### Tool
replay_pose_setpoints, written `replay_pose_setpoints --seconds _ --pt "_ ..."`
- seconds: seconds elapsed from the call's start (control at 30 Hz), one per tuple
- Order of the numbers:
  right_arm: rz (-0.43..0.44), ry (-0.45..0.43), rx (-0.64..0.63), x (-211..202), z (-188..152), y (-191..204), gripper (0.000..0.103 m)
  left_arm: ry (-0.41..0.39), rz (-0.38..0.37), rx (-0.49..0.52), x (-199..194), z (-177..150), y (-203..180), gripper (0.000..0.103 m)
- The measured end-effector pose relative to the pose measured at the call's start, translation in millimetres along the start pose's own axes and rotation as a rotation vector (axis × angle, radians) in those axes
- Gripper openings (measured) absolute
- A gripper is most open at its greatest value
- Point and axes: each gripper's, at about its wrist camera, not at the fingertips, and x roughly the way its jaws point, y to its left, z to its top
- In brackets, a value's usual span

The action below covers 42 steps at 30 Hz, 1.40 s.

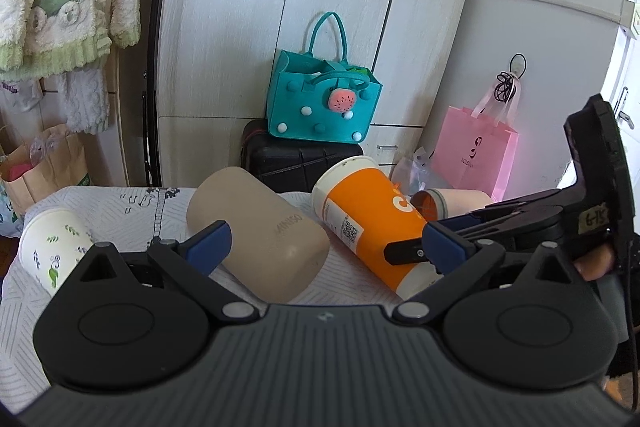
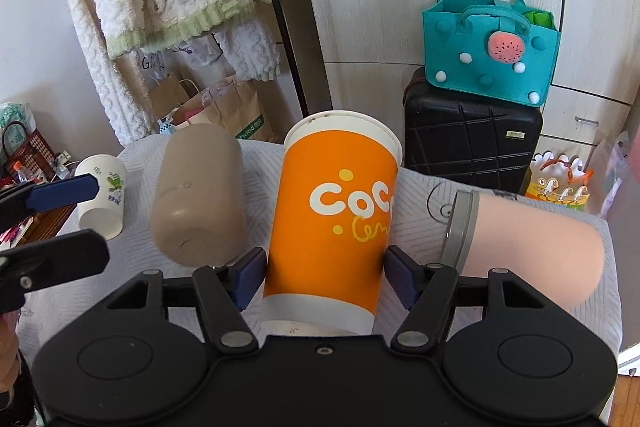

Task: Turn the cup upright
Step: 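Lift the orange cup with the right gripper while the left tool approaches it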

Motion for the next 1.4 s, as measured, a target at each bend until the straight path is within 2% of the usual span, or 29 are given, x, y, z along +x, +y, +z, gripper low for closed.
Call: replay_pose_setpoints --seconds 0.33,0.47,0.77,1.0,1.1,1.3,1.4 --pt "-0.004 -0.029 0.025 -42.2 -29.6 11.6 0.07 0.017 -0.016 0.025 -28.6 -11.0 -6.0 0.103" --pt "-0.023 -0.022 0.017 -55.2 -44.2 24.2 0.07 0.018 -0.023 0.021 -41.8 -17.2 -7.2 0.103" --pt "0.015 -0.01 0.001 -75.8 -75.7 61.1 0.07 0.038 -0.014 -0.002 -68.9 -27.9 -3.1 0.103" --pt "0.146 0.045 0.077 -71.9 -89.6 81.5 0.07 0.077 -0.045 -0.048 -89.6 -35.1 6.6 0.103" --pt "0.163 0.063 0.08 -73.5 -93.7 89.3 0.07 0.093 -0.072 -0.067 -99.2 -38.9 12.7 0.103" --pt "0.195 0.088 0.104 -75.9 -98.2 95.6 0.07 0.114 -0.066 -0.069 -110.1 -49.1 20.0 0.103" --pt "0.246 0.111 0.128 -74.4 -103.3 99.5 0.071 0.142 -0.111 -0.098 -108.1 -55.8 25.9 0.103"
